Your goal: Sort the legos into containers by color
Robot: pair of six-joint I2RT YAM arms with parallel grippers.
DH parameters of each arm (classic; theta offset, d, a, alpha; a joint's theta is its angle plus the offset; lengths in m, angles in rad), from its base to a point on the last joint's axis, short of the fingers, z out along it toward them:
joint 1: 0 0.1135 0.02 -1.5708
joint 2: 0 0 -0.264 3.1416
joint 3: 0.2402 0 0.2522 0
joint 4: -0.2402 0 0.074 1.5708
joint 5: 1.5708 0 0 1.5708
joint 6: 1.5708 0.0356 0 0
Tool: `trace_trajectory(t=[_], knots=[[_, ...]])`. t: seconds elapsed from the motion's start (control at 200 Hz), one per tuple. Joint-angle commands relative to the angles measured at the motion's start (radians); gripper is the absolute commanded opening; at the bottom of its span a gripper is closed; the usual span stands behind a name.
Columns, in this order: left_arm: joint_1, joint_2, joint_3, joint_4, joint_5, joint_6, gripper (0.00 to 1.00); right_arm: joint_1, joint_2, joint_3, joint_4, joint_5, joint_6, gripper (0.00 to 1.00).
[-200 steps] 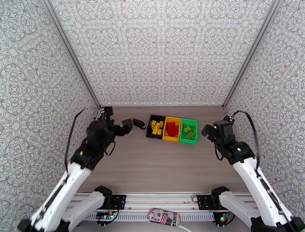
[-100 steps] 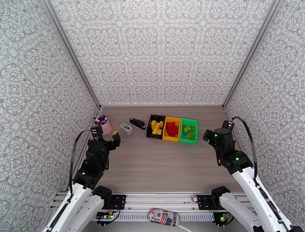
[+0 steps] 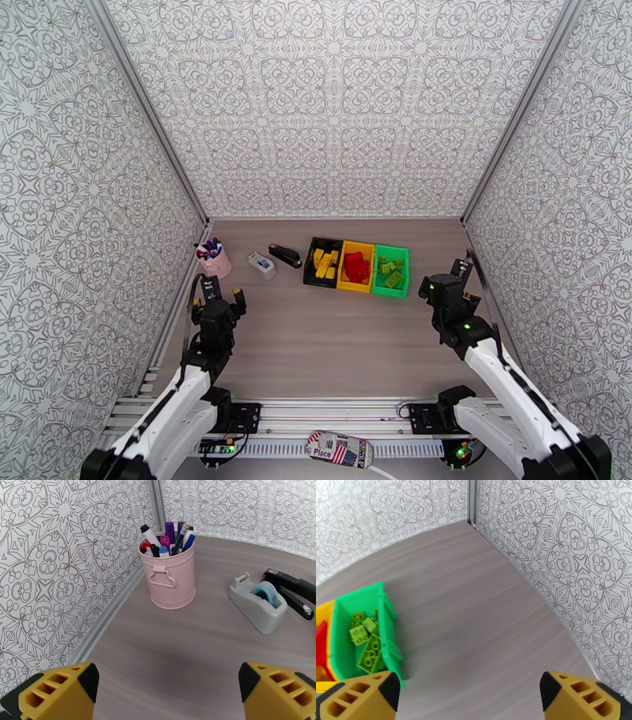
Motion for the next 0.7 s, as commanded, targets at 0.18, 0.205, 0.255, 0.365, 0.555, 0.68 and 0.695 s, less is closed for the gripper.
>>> trace_trajectory(t=[0.18, 0.205, 0.255, 0.365, 0.555, 0.68, 0.695], knots=[[0.079, 0.215, -0.026, 0.306, 0.068, 0.027, 0.99, -0.051, 0.203, -0.033, 0.239, -0.015, -0.123, 0.99], [0.082, 0.238, -0.024, 0.329, 0.073, 0.031, 0.99, -0.054, 0.224, -0.029, 0.269, -0.023, -0.141, 0.99], [0.087, 0.277, -0.004, 0.338, 0.082, 0.036, 0.99, -0.058, 0.27, -0.022, 0.324, -0.028, -0.171, 0.99], [0.114, 0.376, 0.024, 0.431, 0.132, 0.047, 0.99, -0.068, 0.359, -0.015, 0.454, -0.063, -0.224, 0.99], [0.158, 0.542, 0.082, 0.583, 0.23, 0.05, 0.99, -0.083, 0.459, -0.055, 0.71, -0.146, -0.283, 0.99], [0.161, 0.653, 0.083, 0.714, 0.255, 0.079, 0.99, -0.097, 0.49, -0.089, 0.794, -0.209, -0.307, 0.99], [0.159, 0.652, 0.091, 0.689, 0.263, 0.08, 0.99, -0.098, 0.484, -0.087, 0.775, -0.218, -0.305, 0.99]])
